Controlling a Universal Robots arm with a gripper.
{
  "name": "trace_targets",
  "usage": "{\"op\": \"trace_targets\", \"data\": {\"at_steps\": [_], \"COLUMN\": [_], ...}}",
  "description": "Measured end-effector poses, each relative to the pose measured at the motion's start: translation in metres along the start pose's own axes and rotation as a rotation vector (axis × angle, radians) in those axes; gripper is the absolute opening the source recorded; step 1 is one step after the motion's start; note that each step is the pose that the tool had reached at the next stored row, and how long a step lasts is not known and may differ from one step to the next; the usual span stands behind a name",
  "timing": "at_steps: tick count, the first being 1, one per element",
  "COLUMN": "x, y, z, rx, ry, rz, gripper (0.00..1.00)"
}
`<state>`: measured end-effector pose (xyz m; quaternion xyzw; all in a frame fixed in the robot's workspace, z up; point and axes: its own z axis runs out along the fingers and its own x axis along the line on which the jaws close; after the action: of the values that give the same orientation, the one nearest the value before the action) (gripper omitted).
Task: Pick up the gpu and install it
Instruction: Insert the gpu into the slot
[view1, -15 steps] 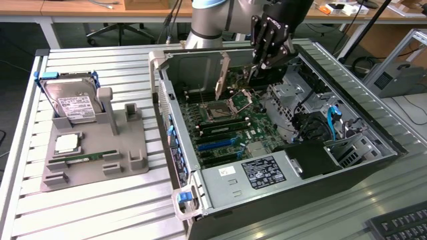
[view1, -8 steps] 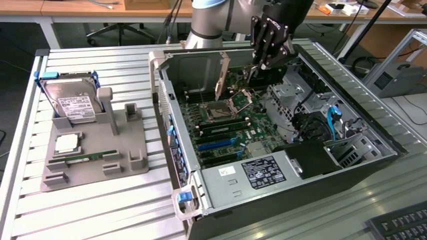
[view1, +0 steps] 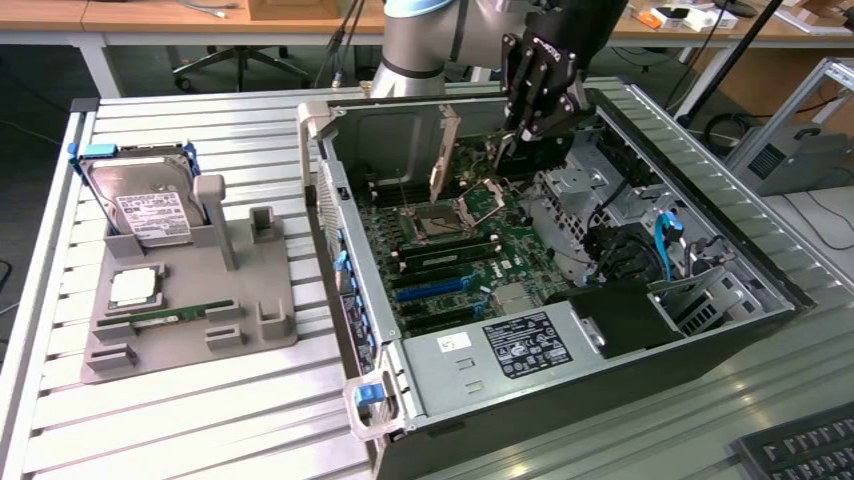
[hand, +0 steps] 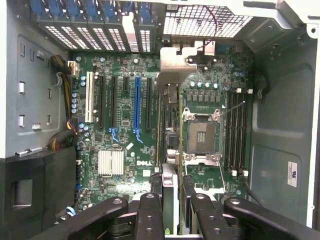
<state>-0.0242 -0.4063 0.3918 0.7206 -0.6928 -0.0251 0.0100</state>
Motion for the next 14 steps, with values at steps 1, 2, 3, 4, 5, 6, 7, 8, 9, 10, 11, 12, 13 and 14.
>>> {"op": "trace_targets", "data": {"at_steps": [1, 2, 3, 4, 5, 6, 7, 8, 9, 10, 11, 12, 13, 14], "x": [0.0001, 0.0002, 0.0003, 0.0005, 0.0010, 0.0014, 0.0015, 0.0016, 0.0019, 0.0020, 0.0022, 0.0024, 0.0028, 0.0033], "y": [0.0001, 0.0001, 0.0002, 0.0006, 0.0010, 0.0013, 0.0014, 0.0015, 0.0016, 0.0017, 0.0018, 0.0019, 0.0023, 0.0028], "z": [0.0001, 0.0002, 0.0003, 0.0004, 0.0007, 0.0009, 0.0010, 0.0011, 0.0012, 0.0012, 0.0013, 0.0014, 0.0016, 0.0017], "rx": [0.0000, 0.0000, 0.0000, 0.0000, 0.0000, 0.0000, 0.0001, 0.0000, 0.0000, 0.0000, 0.0000, 0.0000, 0.0001, 0.0000], "ry": [0.0000, 0.0000, 0.0000, 0.0000, 0.0000, -0.0001, 0.0000, 0.0000, 0.0000, 0.0000, 0.0000, -0.0001, 0.0000, 0.0000], "rz": [0.000, 0.000, 0.000, 0.000, 0.000, 0.000, 0.000, 0.000, 0.000, 0.000, 0.000, 0.000, 0.000, 0.000], "gripper": [0.26, 0.26, 0.26, 0.26, 0.26, 0.26, 0.26, 0.26, 0.26, 0.26, 0.26, 0.26, 0.26, 0.26]}}
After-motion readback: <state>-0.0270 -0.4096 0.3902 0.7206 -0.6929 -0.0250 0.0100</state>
